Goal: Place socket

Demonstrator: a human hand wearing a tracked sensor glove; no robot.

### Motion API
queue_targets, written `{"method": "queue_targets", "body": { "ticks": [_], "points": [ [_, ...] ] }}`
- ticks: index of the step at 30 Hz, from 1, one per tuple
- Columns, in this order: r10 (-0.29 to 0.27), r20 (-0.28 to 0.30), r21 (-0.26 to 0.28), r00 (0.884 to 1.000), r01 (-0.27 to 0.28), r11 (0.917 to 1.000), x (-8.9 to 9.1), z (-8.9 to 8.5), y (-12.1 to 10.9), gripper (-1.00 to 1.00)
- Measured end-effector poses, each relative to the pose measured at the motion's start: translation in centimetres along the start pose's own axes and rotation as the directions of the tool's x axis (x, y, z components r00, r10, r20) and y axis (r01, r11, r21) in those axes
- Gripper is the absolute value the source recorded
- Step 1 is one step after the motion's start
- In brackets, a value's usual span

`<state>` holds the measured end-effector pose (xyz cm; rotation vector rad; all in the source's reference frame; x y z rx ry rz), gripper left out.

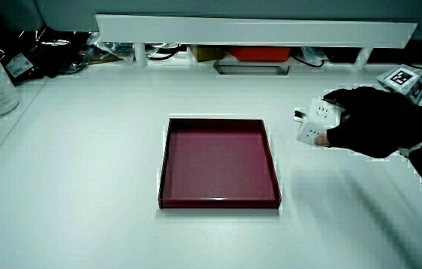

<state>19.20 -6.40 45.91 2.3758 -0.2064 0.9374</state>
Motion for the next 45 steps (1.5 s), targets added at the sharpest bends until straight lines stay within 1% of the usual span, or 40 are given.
{"method": "queue_targets", "body": {
  "ticks": [2, 3, 4, 6, 7, 8, 9, 10, 11, 12, 14, 17, 19, 20, 21, 23, 25, 26, 27, 28, 31, 32, 33, 34, 35, 36, 37, 38, 39, 40, 43, 44, 45],
  "points": [
    [-0.028, -0.011, -0.020, 1.000, 0.028, 0.9994, 1.2, -0.3, 0.5, 0.00],
    [-0.033, -0.023, -0.021, 0.999, 0.033, 0.9992, 1.3, -0.4, 0.6, 0.00],
    [-0.051, -0.027, -0.020, 0.998, 0.051, 0.9985, 1.6, -0.5, 0.7, 0.00],
    [-0.066, -0.030, -0.024, 0.997, 0.065, 0.9976, 2.2, -0.9, 1.0, 0.00],
    [-0.081, -0.022, -0.032, 0.997, 0.080, 0.9963, 2.9, -1.3, 1.3, 0.00],
    [-0.084, -0.032, -0.044, 0.996, 0.083, 0.9956, 2.9, -1.5, 1.4, 0.00],
    [-0.127, -0.074, -0.135, 0.989, 0.117, 0.9839, 3.3, -1.8, 1.6, 0.00],
    [-0.112, -0.042, -0.067, 0.993, 0.109, 0.9917, 3.6, -2.0, 1.8, 0.00],
    [-0.114, -0.037, -0.074, 0.993, 0.112, 0.9910, 3.7, -2.2, 1.8, 0.00],
    [-0.132, -0.030, -0.081, 0.991, 0.129, 0.9883, 4.2, -2.5, 2.0, 0.00],
    [-0.145, -0.036, -0.084, 0.989, 0.141, 0.9864, 4.8, -3.0, 2.2, 0.00],
    [-0.155, -0.031, -0.092, 0.987, 0.152, 0.9842, 5.3, -3.4, 2.4, 0.00],
    [-0.164, -0.052, -0.102, 0.985, 0.158, 0.9821, 5.7, -3.5, 2.5, 0.00],
    [-0.161, -0.058, -0.095, 0.985, 0.155, 0.9834, 5.5, -3.4, 2.4, 0.00],
    [-0.164, -0.056, -0.103, 0.985, 0.157, 0.9821, 5.9, -3.5, 2.6, 0.00],
    [-0.167, -0.052, -0.112, 0.985, 0.160, 0.9807, 5.5, -3.5, 2.6, 0.00],
    [-0.167, -0.055, -0.110, 0.984, 0.160, 0.9810, 5.5, -3.5, 2.6, 0.00],
    [-0.178, -0.046, -0.110, 0.983, 0.172, 0.9790, 5.8, -3.6, 2.7, 0.00],
    [-0.173, -0.049, -0.107, 0.984, 0.167, 0.9801, 5.7, -3.6, 2.6, 0.00],
    [-0.169, -0.052, -0.110, 0.984, 0.162, 0.9806, 5.5, -3.5, 2.6, -0.04],
    [-0.177, -0.049, -0.115, 0.983, 0.171, 0.9786, 6.0, -3.7, 2.7, -0.15],
    [-0.177, -0.059, -0.119, 0.983, 0.169, 0.9784, 5.7, -3.6, 2.6, -0.19],
    [-0.178, -0.059, -0.110, 0.982, 0.171, 0.9790, 5.8, -3.6, 2.6, -0.23],
    [-0.182, -0.060, -0.123, 0.981, 0.174, 0.9771, 5.9, -3.7, 2.6, -0.27],
    [-0.181, -0.065, -0.119, 0.981, 0.172, 0.9779, 5.8, -3.7, 2.5, -0.31],
    [-0.178, -0.068, -0.128, 0.982, 0.169, 0.9773, 6.0, -3.8, 2.5, -0.35],
    [-0.181, -0.070, -0.125, 0.981, 0.171, 0.9772, 6.2, -3.8, 2.6, -0.38],
    [-0.177, -0.070, -0.128, 0.982, 0.167, 0.9776, 6.1, -3.8, 2.5, -0.42],
    [-0.181, -0.073, -0.140, 0.981, 0.170, 0.9754, 6.3, -3.8, 2.5, -0.46],
    [-0.177, -0.079, -0.138, 0.981, 0.165, 0.9765, 6.4, -3.7, 2.5, -0.50],
    [-0.174, -0.062, -0.133, 0.983, 0.164, 0.9774, 6.5, -3.3, 2.2, -0.62],
    [-0.159, -0.059, -0.119, 0.985, 0.152, 0.9812, 6.1, -2.9, 2.0, -0.65],
    [-0.145, -0.055, -0.123, 0.988, 0.138, 0.9827, 5.9, -2.6, 1.7, -0.69]
  ]
}}
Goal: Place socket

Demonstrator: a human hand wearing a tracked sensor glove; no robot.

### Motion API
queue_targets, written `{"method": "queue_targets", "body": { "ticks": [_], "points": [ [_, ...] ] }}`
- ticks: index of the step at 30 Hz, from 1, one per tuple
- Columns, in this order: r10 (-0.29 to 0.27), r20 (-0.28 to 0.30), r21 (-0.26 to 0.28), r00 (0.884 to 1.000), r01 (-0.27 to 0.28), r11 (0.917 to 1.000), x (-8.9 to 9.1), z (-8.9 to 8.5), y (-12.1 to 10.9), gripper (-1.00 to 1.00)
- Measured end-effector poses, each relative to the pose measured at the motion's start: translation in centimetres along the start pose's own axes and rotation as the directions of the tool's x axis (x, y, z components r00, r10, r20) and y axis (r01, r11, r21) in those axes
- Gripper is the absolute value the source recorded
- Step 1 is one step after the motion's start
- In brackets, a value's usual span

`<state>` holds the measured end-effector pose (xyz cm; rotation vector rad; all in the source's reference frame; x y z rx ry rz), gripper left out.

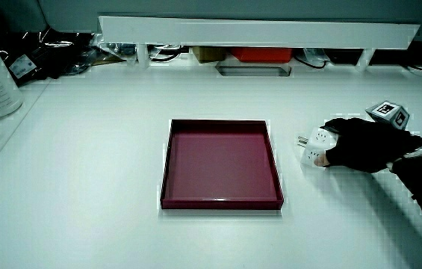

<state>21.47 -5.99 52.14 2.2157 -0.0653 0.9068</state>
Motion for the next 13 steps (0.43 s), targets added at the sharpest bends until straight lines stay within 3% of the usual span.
{"method": "queue_targets", "body": {
  "ticks": [1, 2, 3, 4, 5, 8, 9, 10, 11, 12, 13],
  "points": [
    [-0.021, -0.061, -0.091, 0.998, 0.015, 0.9958, -0.2, 0.2, -0.3, -0.73],
    [-0.017, -0.045, -0.090, 0.999, 0.013, 0.9958, -0.4, 0.4, -0.6, -0.77],
    [-0.013, 0.056, -0.009, 0.998, 0.014, 0.9999, -0.7, 0.8, -1.1, -0.81],
    [0.008, 0.089, -0.008, 0.996, -0.008, 0.9999, -1.5, 1.1, -1.8, -0.85],
    [-0.007, 0.157, -0.002, 0.988, 0.008, 1.0000, -2.1, 1.3, -2.3, -0.88],
    [-0.004, 0.287, -0.003, 0.958, 0.005, 1.0000, -4.4, 1.6, -4.2, -1.00],
    [-0.028, 0.341, 0.017, 0.940, 0.024, 0.9996, -4.6, 1.7, -4.7, -1.00],
    [-0.001, 0.369, 0.010, 0.930, -0.003, 0.9999, -5.8, 1.8, -5.7, -1.00],
    [-0.038, 0.406, 0.018, 0.913, 0.033, 0.9993, -5.0, 1.6, -5.6, -1.00],
    [-0.039, 0.374, -0.026, 0.927, 0.053, 0.9983, -6.8, 1.9, -7.0, -1.00],
    [-0.038, 0.375, -0.028, 0.926, 0.052, 0.9982, -7.1, 2.0, -7.7, -1.00]
  ]
}}
